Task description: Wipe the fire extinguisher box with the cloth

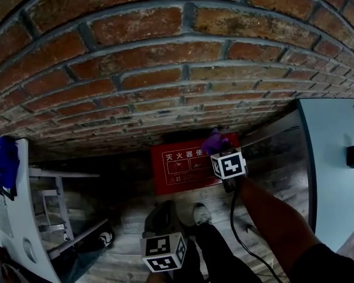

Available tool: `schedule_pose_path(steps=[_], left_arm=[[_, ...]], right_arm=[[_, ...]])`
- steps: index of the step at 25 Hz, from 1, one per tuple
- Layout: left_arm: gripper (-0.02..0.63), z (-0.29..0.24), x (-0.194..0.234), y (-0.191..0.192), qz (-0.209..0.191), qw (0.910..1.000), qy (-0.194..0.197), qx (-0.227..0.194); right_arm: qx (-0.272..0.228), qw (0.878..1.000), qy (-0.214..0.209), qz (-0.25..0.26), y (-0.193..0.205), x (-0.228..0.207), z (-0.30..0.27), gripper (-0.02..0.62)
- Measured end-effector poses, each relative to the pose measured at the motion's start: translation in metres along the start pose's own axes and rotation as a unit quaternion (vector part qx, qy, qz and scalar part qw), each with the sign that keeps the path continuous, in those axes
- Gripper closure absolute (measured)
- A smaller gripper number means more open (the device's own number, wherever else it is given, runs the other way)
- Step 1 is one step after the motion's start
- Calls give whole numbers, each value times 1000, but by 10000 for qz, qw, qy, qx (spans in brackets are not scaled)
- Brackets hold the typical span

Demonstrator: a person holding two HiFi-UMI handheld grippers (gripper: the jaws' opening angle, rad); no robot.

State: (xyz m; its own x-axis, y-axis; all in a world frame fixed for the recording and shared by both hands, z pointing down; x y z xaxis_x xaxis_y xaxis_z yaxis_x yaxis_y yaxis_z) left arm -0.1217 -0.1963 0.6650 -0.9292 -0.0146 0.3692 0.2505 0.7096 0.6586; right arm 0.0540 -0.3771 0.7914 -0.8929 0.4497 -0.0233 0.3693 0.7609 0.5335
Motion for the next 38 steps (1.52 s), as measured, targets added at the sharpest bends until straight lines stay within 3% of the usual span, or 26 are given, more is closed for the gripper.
schedule_pose_path(steps=[10, 14, 19, 26, 38], left_arm=[[600, 37, 55, 11, 252, 9987, -435, -71], [600, 47, 77, 21, 378, 9976, -579, -73], [600, 51, 89, 29, 479, 9969, -626, -81], [600, 37, 82, 31, 426, 9980, -473, -38], [600, 13, 26, 18, 5, 9999, 32, 96]], right_arm=[[-115, 9856, -1393, 954, -42, 175, -32, 495], [-116, 9808, -1637, 1053, -38, 208, -32, 495], [-25, 9770, -1919, 928, -7, 234, -18, 495], [29, 9774, -1995, 700, 32, 235, 2, 495], [330, 9876, -1519, 217, 71, 141, 26, 495]])
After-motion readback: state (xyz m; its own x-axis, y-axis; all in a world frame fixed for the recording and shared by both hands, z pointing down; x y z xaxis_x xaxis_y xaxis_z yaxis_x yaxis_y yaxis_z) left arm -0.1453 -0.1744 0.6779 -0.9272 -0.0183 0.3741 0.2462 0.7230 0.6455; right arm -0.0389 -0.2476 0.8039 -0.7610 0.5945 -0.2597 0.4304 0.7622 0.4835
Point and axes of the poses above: the fingertips, and each gripper's own axes: z backward along the fingers, x to its left, y out of its underside, the point moved 1 cm from there along z, backward along the fingers, and after that the axes turned 3 degrees about z, right-handed, at the moved point
